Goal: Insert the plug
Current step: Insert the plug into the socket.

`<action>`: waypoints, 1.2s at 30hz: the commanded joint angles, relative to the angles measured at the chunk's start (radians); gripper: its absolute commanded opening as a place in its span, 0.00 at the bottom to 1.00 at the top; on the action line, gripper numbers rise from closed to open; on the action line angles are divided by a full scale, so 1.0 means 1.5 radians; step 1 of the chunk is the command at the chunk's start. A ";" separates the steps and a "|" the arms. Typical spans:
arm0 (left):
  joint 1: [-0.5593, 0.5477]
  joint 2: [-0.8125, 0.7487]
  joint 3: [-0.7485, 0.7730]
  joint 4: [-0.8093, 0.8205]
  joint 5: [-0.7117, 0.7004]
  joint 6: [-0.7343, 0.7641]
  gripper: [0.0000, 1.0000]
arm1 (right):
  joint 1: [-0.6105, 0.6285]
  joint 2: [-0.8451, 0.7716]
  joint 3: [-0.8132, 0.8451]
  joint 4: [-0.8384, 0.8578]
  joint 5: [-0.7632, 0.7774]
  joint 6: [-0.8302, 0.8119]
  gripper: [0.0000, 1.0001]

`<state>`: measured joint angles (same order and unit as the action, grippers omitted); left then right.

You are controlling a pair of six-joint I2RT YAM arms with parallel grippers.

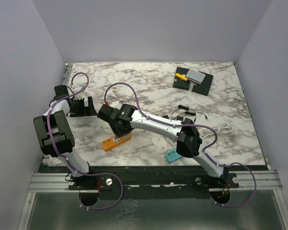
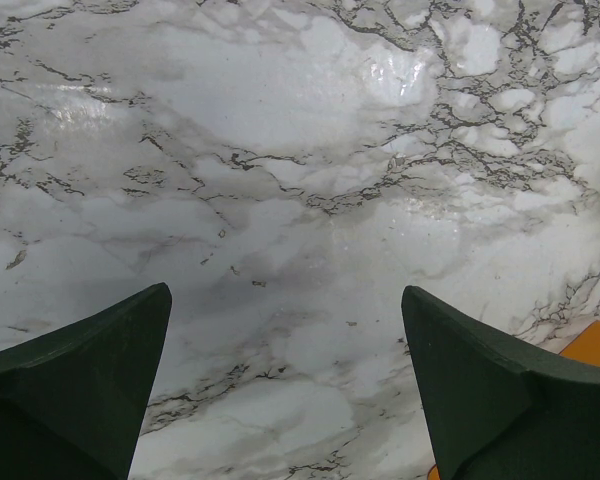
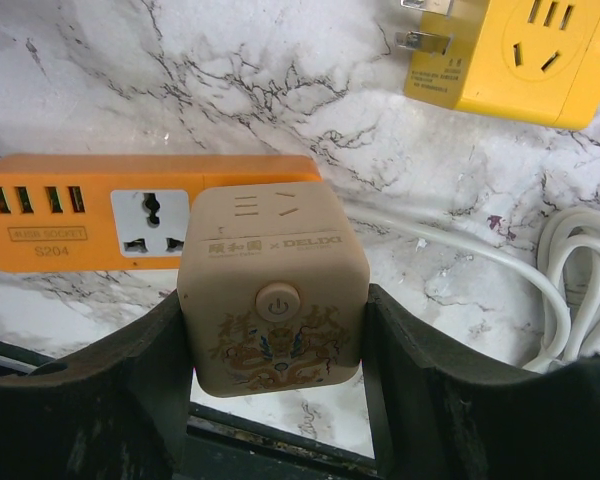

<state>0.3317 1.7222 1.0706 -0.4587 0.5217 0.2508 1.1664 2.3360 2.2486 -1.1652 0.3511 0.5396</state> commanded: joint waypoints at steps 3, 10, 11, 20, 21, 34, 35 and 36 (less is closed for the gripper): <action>0.000 -0.016 -0.003 -0.009 -0.012 0.008 0.99 | 0.005 0.014 -0.024 -0.017 0.038 -0.026 0.01; 0.000 -0.015 -0.005 -0.009 -0.013 0.007 0.99 | 0.005 0.012 -0.031 -0.010 0.038 -0.053 0.01; 0.000 -0.016 -0.004 -0.009 -0.012 0.007 0.99 | 0.005 0.012 -0.031 -0.010 0.039 -0.055 0.01; 0.000 -0.017 -0.007 -0.010 -0.010 0.007 0.99 | 0.005 0.004 -0.058 0.007 0.035 -0.098 0.01; 0.000 -0.017 -0.008 -0.010 -0.010 0.007 0.99 | 0.005 0.004 -0.058 0.008 0.032 -0.104 0.01; 0.000 -0.015 -0.008 -0.015 -0.007 0.008 0.99 | 0.005 0.008 -0.059 -0.004 0.029 -0.116 0.00; 0.000 -0.014 -0.009 -0.015 -0.007 0.008 0.99 | 0.006 0.007 -0.058 -0.008 0.033 -0.111 0.01; 0.000 -0.013 -0.008 -0.016 -0.007 0.009 0.99 | 0.005 0.006 -0.059 -0.012 0.038 -0.105 0.01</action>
<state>0.3317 1.7222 1.0672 -0.4603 0.5217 0.2516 1.1793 2.3161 2.2017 -1.1049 0.3698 0.3767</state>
